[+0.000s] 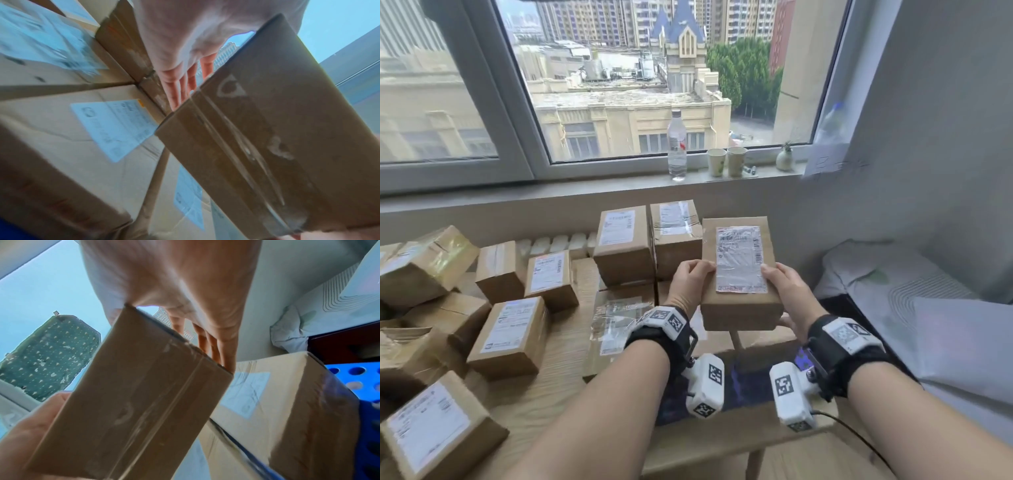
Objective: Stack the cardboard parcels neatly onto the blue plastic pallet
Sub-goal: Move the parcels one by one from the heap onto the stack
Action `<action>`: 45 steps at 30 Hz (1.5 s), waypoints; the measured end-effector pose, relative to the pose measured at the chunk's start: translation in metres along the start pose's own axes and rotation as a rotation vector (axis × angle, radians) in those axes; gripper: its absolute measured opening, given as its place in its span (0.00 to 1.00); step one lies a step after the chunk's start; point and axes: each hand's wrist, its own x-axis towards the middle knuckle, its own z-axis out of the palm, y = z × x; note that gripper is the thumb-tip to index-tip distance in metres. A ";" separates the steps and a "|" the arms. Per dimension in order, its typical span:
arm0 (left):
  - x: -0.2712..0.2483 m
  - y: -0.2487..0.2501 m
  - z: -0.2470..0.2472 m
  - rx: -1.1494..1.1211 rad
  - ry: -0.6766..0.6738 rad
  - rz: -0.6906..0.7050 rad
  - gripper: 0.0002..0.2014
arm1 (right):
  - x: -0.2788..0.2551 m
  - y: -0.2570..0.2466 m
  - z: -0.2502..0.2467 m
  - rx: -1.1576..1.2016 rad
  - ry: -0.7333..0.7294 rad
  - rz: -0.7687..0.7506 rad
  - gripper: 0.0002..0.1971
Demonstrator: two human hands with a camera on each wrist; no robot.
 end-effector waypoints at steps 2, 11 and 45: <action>0.016 0.011 0.013 0.040 -0.018 -0.009 0.33 | 0.022 -0.008 -0.008 0.008 0.024 -0.015 0.24; 0.107 0.046 0.041 0.169 -0.063 0.055 0.38 | 0.120 -0.053 -0.021 0.037 0.048 -0.034 0.23; 0.204 0.063 -0.023 0.796 0.472 0.158 0.17 | 0.270 -0.045 0.016 -0.486 0.053 0.020 0.21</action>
